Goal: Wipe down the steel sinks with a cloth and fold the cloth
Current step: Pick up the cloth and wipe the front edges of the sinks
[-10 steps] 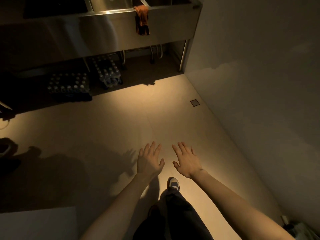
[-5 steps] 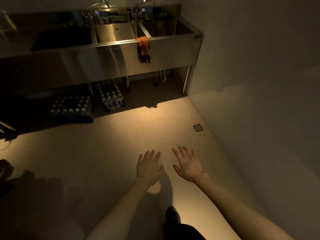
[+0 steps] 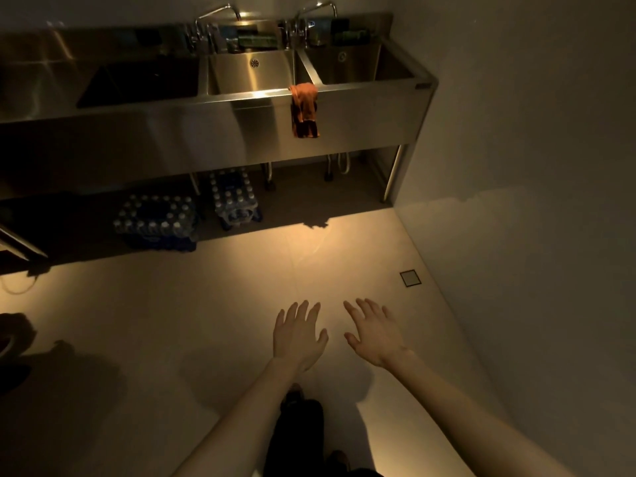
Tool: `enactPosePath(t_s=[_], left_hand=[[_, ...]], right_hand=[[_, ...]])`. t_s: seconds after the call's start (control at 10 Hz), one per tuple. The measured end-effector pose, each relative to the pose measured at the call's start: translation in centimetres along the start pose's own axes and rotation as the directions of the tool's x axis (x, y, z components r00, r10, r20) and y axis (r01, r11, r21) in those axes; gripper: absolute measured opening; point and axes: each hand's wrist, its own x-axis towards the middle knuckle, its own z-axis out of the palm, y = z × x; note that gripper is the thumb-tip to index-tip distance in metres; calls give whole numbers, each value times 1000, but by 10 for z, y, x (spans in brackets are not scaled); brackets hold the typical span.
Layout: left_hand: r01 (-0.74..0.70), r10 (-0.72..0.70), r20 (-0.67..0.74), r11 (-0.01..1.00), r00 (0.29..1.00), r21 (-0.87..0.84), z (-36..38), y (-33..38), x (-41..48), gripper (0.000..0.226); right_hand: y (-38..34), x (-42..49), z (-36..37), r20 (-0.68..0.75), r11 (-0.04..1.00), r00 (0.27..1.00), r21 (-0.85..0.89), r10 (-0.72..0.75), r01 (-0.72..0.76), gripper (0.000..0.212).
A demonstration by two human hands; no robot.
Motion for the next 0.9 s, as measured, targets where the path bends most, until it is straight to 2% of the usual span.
enactPosePath(t_s=[0.2, 0.6, 0.9], left_hand=[[-18, 18, -13, 1000, 1000, 1, -22, -22, 70, 61], [-61, 67, -71, 994, 995, 91, -114, -86, 234, 60], [-82, 87, -39, 990, 995, 115, -127, -106, 313, 60]], right_hand=[[7, 73, -25, -19, 999, 1000, 41, 18, -17, 66], [2, 238, -116, -110, 996, 991, 55, 81, -75, 65], [14, 320, -139, -82, 996, 993, 33, 87, -84, 65]])
